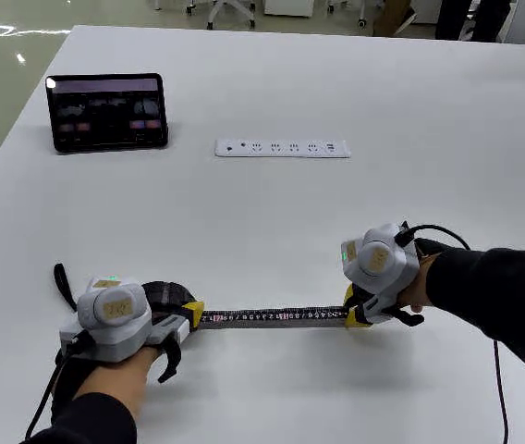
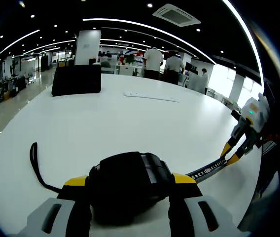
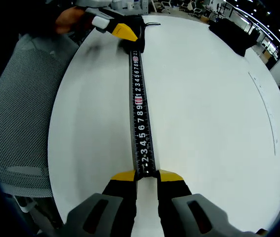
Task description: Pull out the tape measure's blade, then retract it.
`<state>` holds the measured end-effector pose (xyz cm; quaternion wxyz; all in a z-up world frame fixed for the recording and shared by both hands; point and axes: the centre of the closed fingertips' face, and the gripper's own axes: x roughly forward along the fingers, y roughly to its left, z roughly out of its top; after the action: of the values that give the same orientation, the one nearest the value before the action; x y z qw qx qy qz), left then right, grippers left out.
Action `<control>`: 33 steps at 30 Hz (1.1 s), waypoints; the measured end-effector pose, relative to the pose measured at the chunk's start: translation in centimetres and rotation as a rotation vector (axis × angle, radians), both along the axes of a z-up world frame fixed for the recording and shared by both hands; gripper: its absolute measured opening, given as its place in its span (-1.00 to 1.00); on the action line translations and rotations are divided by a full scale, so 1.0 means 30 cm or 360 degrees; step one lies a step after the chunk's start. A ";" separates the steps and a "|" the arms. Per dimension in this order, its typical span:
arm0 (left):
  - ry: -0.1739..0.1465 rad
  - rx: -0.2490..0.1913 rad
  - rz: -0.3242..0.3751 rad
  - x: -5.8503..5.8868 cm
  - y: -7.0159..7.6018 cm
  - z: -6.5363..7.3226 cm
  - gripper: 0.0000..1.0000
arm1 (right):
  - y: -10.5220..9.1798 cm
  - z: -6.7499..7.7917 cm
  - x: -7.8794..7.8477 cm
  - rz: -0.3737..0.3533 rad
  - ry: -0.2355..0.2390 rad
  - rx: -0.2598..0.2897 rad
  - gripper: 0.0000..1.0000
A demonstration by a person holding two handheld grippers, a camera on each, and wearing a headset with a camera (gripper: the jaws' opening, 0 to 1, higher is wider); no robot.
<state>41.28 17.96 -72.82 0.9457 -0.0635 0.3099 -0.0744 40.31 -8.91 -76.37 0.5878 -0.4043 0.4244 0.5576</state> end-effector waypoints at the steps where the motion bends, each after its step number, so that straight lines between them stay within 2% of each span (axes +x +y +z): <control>1: 0.0000 -0.0001 0.0000 0.000 0.000 0.000 0.19 | 0.002 0.000 -0.001 0.0004 -0.0001 0.0002 -0.79; 11: 0.0004 -0.0004 -0.0001 0.004 0.000 -0.002 0.19 | 0.020 0.002 -0.003 0.0030 -0.0019 0.0010 -0.78; 33: 0.0010 -0.0012 -0.0002 0.004 -0.001 -0.002 0.19 | 0.059 0.003 0.001 -0.0023 -0.0018 0.0032 -0.78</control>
<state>41.41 17.93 -72.89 0.9445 -0.0672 0.3125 -0.0760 40.33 -7.14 -76.29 0.5981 -0.3984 0.4184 0.5554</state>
